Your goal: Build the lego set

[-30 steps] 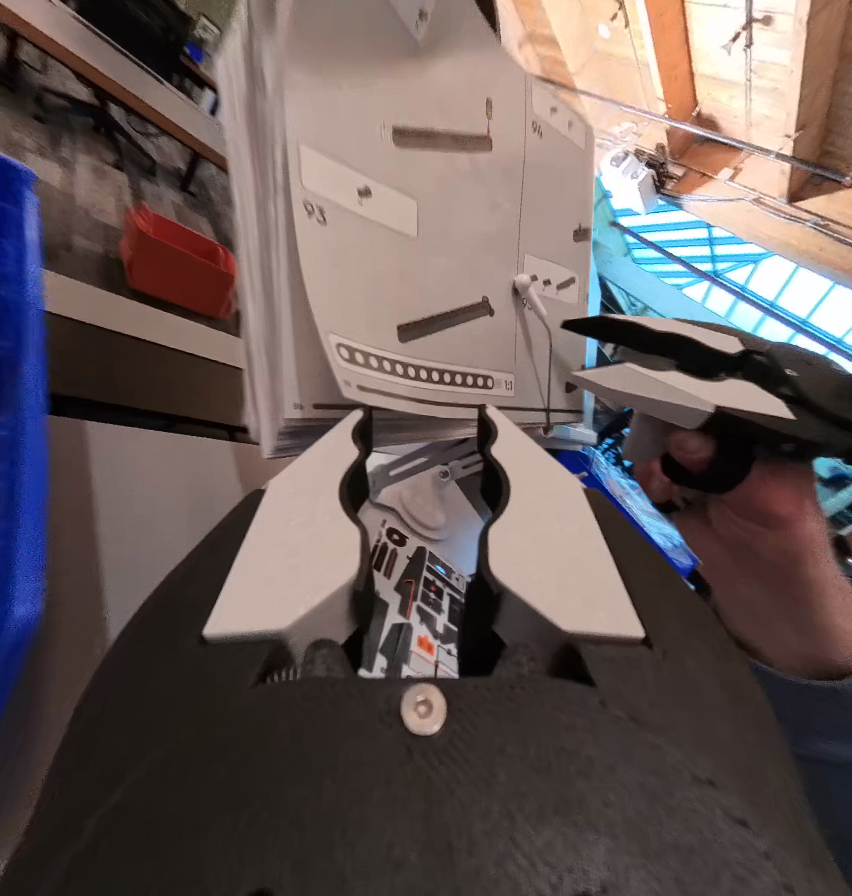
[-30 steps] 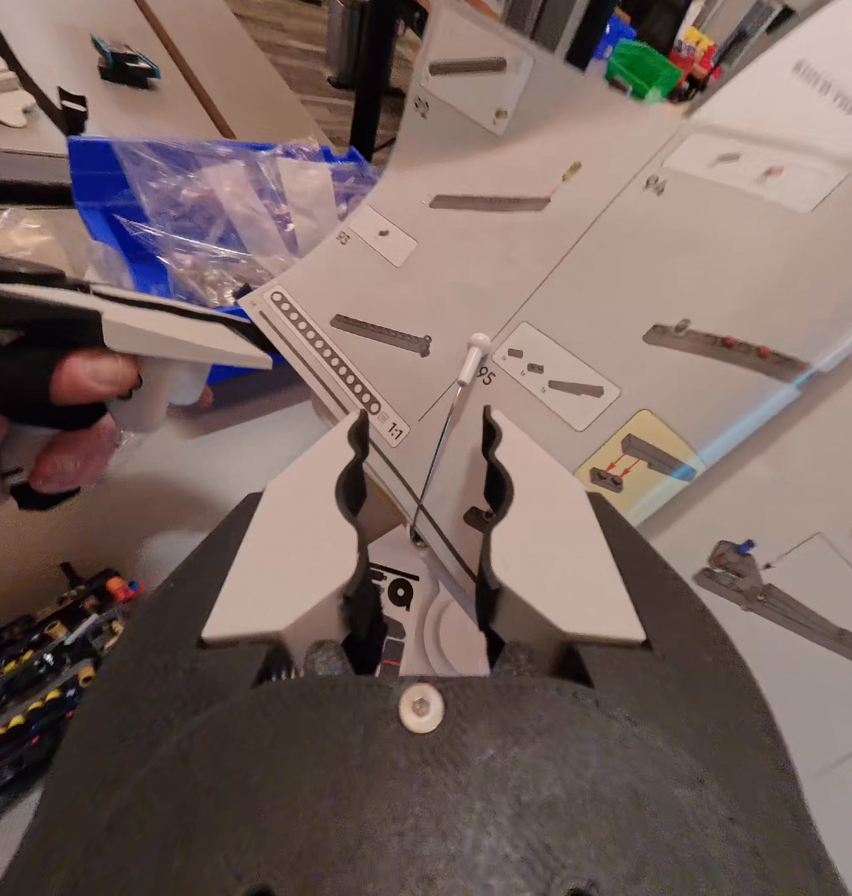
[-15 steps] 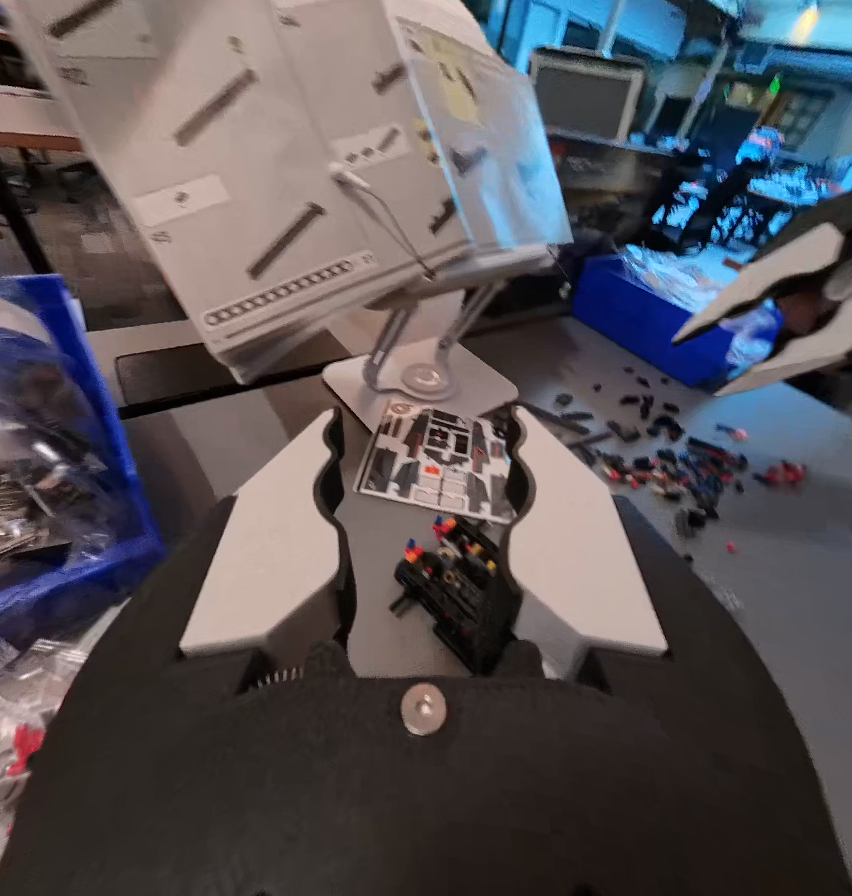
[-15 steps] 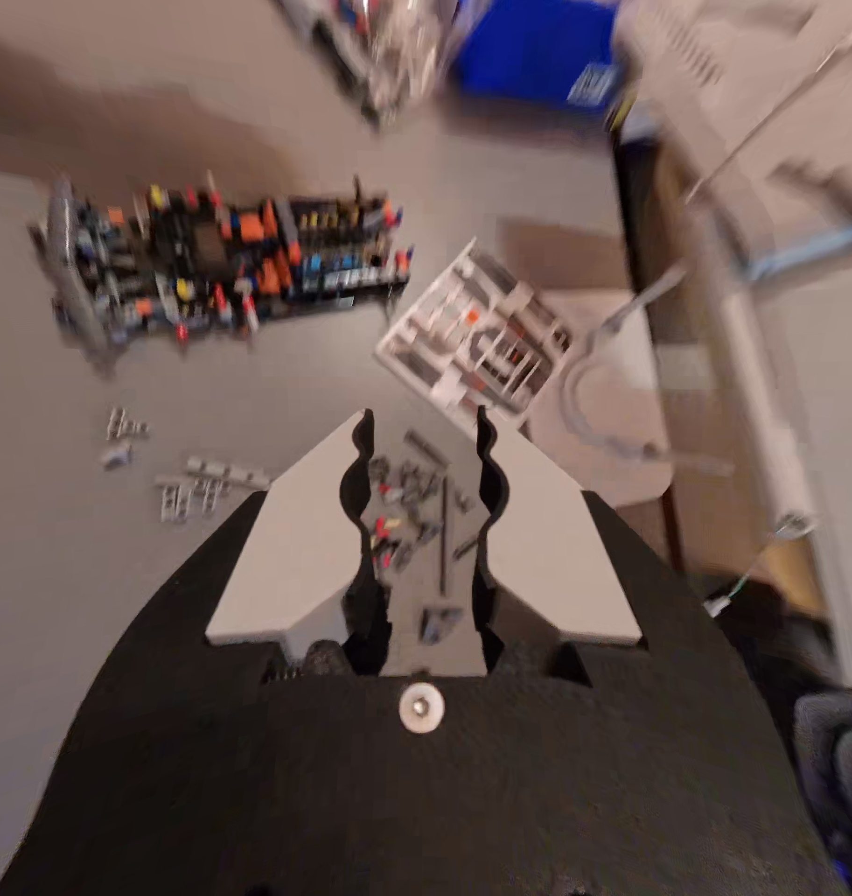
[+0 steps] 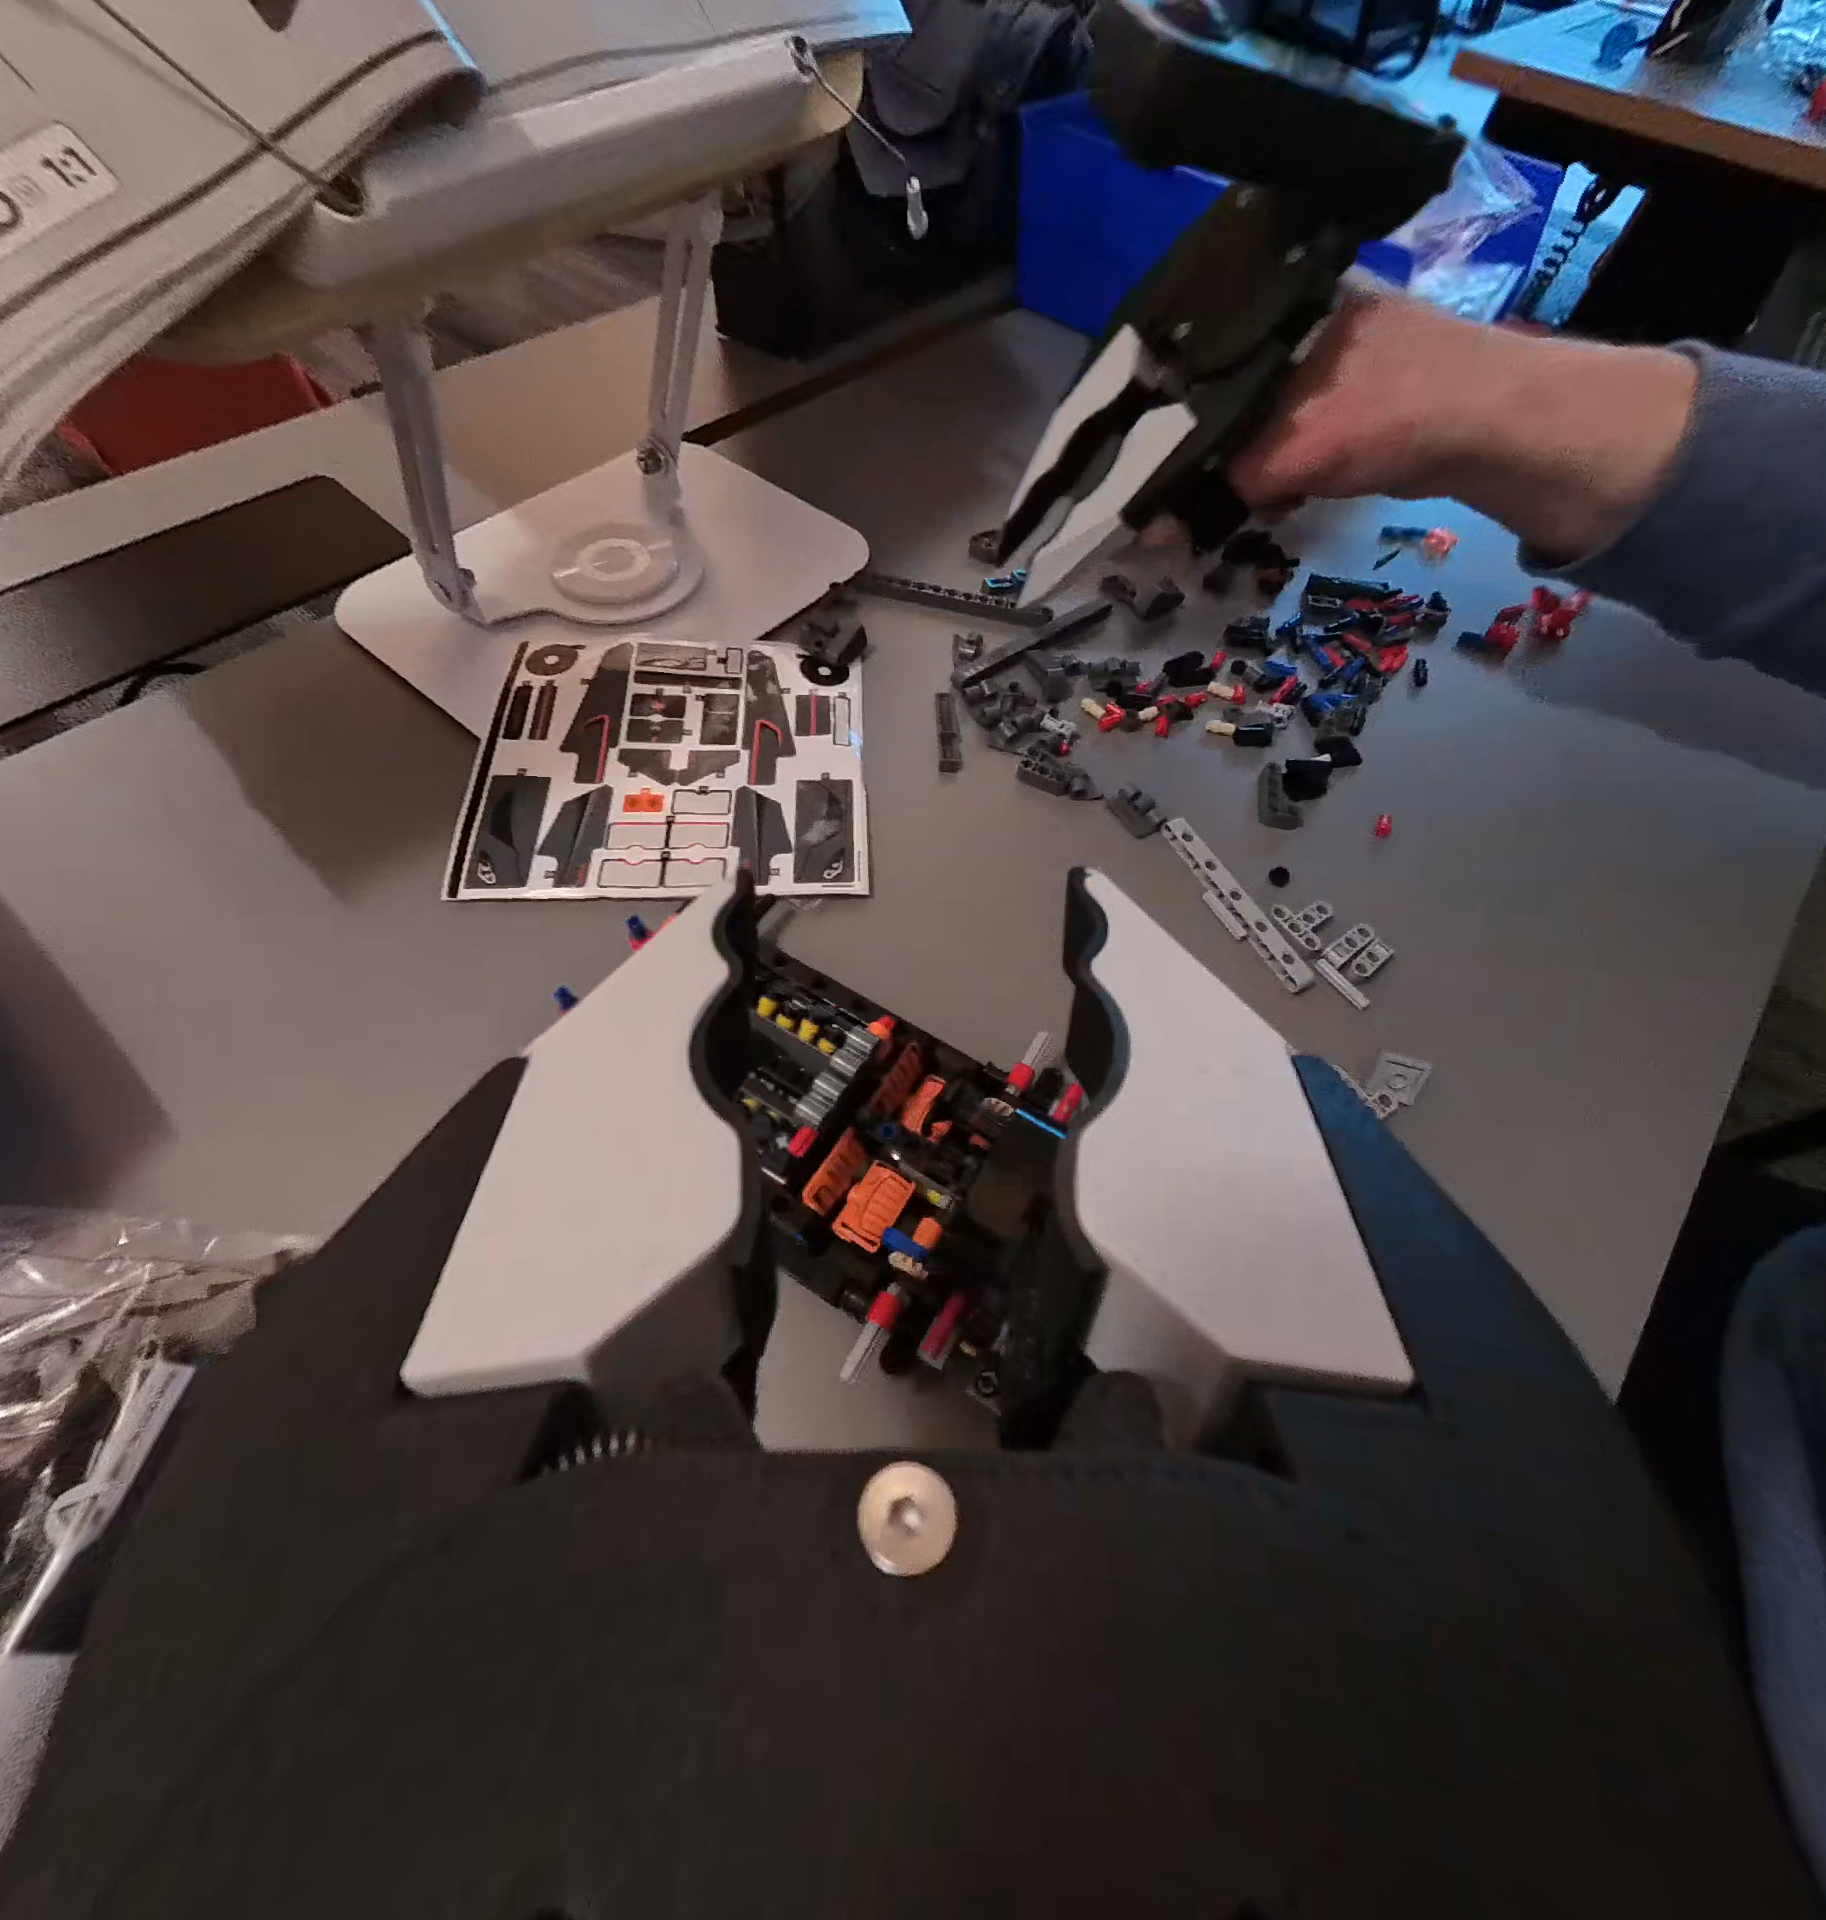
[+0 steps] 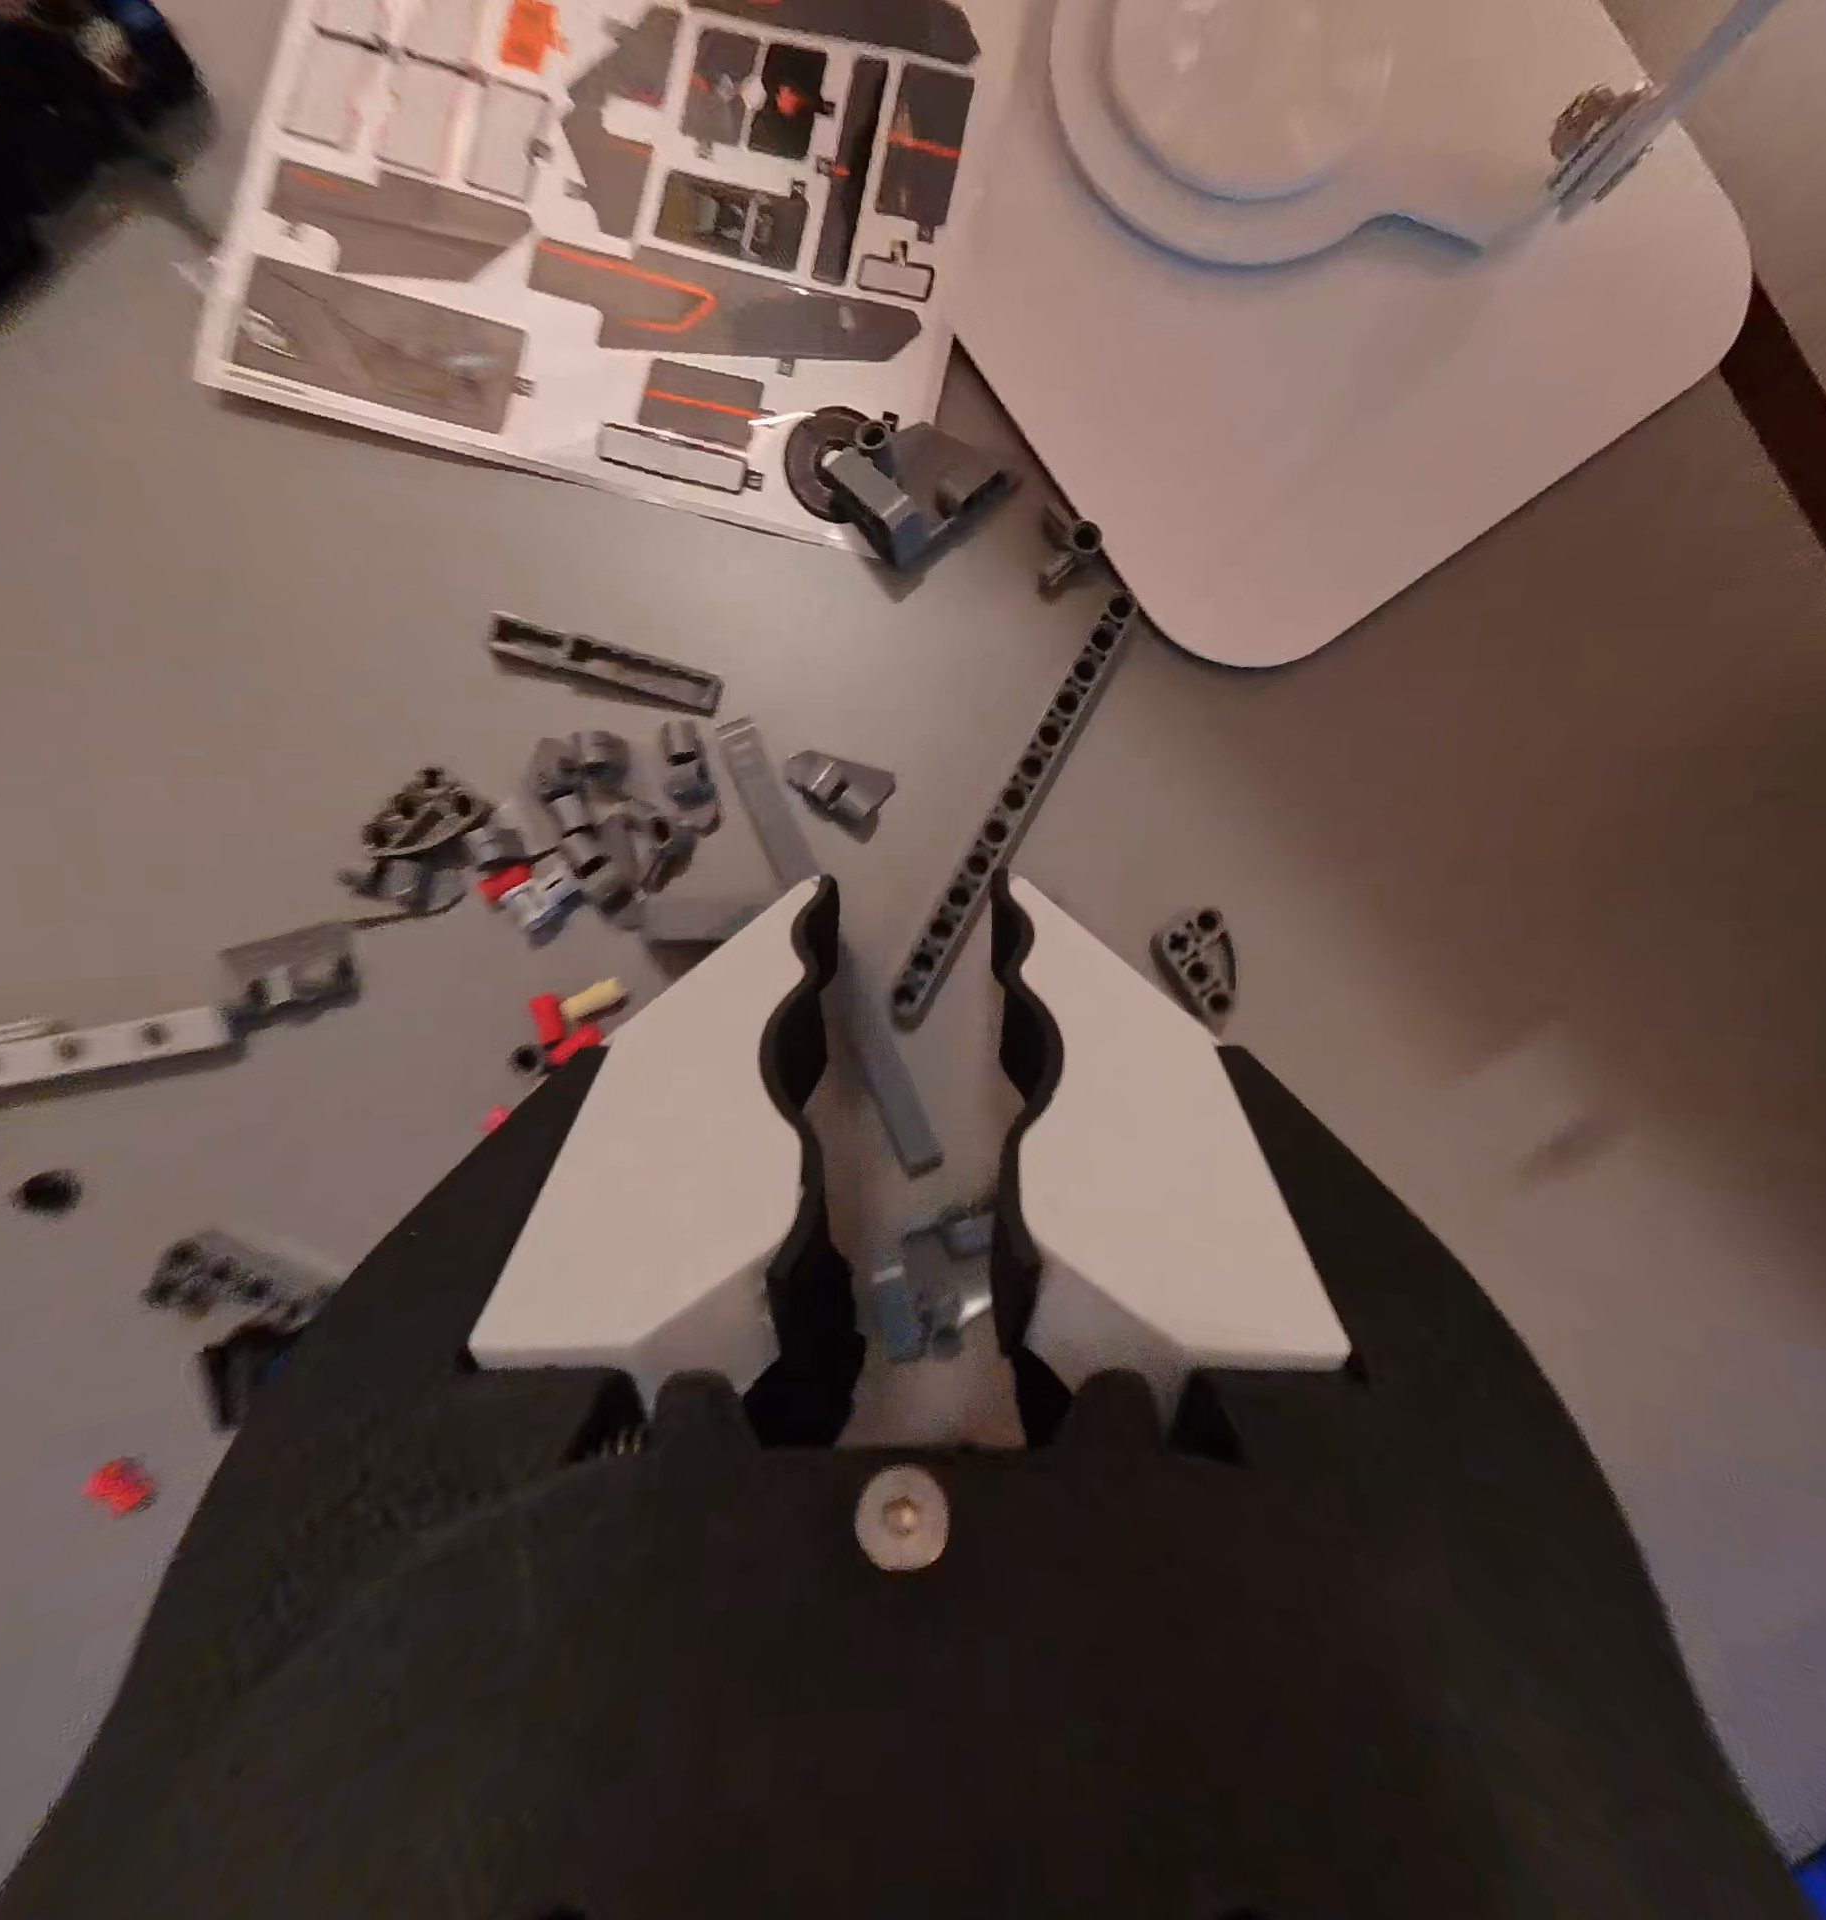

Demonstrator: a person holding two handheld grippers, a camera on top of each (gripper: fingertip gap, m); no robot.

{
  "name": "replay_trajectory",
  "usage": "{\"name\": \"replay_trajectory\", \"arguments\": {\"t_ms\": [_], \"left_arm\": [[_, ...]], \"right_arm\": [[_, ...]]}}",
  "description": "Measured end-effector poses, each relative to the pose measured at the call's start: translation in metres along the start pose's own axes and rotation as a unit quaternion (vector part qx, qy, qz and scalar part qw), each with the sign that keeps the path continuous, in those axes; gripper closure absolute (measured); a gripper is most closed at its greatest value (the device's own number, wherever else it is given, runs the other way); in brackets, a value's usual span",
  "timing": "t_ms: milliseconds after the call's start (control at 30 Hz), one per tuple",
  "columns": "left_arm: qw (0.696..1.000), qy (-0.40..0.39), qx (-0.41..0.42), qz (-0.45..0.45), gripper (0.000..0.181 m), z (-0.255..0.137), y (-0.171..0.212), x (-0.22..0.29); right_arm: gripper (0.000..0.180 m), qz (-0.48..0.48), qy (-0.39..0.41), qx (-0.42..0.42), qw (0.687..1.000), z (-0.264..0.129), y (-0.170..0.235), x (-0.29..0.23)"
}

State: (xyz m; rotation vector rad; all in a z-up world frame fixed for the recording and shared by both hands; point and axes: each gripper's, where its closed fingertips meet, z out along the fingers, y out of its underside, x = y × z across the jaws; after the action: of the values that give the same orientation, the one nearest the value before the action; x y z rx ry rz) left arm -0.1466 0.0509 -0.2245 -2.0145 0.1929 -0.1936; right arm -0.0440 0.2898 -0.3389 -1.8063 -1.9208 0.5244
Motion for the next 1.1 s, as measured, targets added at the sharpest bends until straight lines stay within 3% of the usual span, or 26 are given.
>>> {"name": "replay_trajectory", "arguments": {"t_ms": [167,333,500,700,833,1100], "left_arm": [[1.0,0.008,-0.017,0.01,0.123,0.009,0.01,0.014],[1.0,0.018,-0.021,0.009,0.124,0.011,0.018,0.022],[0.999,0.027,-0.017,0.003,0.125,0.01,0.024,0.024],[0.998,0.048,-0.022,0.021,0.125,0.009,0.026,0.05],[0.988,0.049,-0.091,0.111,0.123,0.024,0.041,0.083],[0.961,0.094,-0.174,0.195,0.126,0.06,0.07,0.126]], "right_arm": [[0.144,-0.003,0.054,-0.004,0.999,0.03,-0.007,0.021],[0.175,0.033,0.003,-0.001,0.999,0.036,-0.012,0.015],[0.176,0.045,-0.026,0.021,0.998,0.029,-0.016,0.013],[0.176,0.009,-0.048,0.08,0.996,-0.021,-0.031,-0.003],[0.176,-0.057,-0.081,0.09,0.991,-0.066,-0.024,-0.042],[0.176,-0.179,-0.148,0.024,0.972,-0.114,0.047,-0.133]]}}
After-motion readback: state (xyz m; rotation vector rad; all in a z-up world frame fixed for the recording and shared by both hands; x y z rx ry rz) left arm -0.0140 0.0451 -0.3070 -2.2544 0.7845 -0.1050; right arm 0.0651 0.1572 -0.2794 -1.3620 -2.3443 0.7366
